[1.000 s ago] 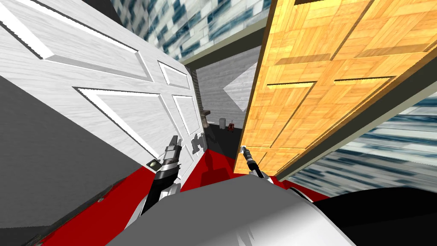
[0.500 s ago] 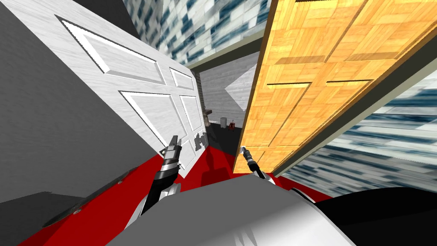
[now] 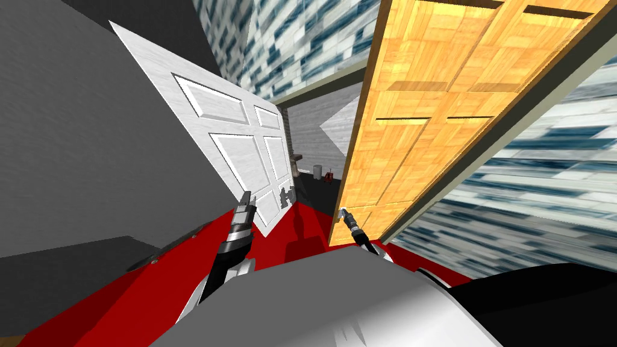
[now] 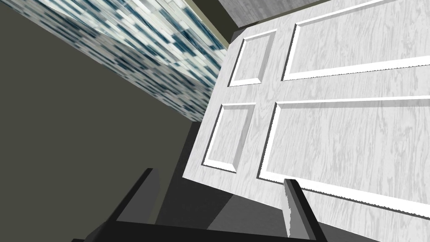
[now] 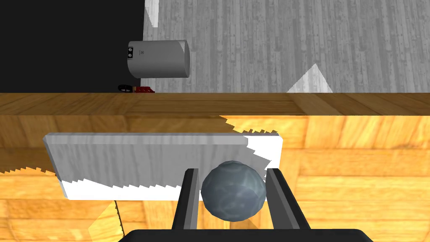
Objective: Pull the door open
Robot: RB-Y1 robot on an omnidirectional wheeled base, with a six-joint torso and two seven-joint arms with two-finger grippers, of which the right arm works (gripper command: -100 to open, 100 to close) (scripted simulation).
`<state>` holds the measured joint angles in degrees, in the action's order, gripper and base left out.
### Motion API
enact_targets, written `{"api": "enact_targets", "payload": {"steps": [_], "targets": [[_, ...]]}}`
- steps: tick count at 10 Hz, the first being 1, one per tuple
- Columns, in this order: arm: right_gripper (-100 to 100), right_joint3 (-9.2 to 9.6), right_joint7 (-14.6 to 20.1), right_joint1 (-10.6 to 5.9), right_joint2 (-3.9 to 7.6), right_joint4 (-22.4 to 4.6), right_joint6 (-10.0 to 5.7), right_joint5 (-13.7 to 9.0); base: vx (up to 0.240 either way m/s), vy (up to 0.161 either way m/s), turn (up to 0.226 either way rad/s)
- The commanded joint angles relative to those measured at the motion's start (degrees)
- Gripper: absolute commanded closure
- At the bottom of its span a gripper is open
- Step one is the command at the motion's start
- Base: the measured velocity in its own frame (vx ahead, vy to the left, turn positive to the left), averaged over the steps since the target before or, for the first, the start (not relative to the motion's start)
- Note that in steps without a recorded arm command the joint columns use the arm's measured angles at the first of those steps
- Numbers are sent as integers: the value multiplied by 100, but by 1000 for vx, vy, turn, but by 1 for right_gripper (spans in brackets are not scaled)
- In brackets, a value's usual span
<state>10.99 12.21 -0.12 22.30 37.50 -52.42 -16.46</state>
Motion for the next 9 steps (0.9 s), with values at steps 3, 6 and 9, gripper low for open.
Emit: {"api": "enact_targets", "payload": {"steps": [3,6,9], "targets": [[100,215,168,161,152,54,-195,50,-168,-53,82],[100,468,373,348,371,142,-456,102,-199,-67,95],[100,595,449,450,454,235,-535,133,-170,-58,60]]}}
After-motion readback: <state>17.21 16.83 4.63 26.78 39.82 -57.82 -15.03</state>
